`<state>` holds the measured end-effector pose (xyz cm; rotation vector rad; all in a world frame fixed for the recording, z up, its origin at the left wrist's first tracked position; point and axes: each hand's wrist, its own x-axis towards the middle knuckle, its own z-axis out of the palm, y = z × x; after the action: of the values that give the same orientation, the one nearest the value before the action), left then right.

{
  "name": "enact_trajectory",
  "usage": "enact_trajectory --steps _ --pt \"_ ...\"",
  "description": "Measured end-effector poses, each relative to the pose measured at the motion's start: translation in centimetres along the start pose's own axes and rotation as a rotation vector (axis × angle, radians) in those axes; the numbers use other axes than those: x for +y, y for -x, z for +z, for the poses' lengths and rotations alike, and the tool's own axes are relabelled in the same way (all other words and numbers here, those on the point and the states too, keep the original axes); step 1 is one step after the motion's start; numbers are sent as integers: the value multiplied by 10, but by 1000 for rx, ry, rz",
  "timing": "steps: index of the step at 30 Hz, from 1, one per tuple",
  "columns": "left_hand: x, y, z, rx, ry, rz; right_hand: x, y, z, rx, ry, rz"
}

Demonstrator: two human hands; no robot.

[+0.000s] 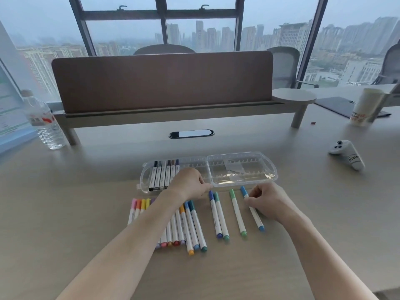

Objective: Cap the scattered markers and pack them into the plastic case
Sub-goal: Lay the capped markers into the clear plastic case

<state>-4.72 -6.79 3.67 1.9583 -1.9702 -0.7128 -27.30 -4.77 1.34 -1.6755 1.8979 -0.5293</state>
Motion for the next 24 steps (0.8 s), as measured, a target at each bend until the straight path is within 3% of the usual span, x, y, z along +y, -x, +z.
enact_trajectory --steps 9,17,24 --pt "7 -11 4 -60 -60 -25 4 2 -2 -17 9 20" --pt "12 -12 1 -128 29 -179 -2 2 2 -33 27 -9" --pt "10 -10 8 -88 -50 -132 -5 6 5 -30 20 -73"
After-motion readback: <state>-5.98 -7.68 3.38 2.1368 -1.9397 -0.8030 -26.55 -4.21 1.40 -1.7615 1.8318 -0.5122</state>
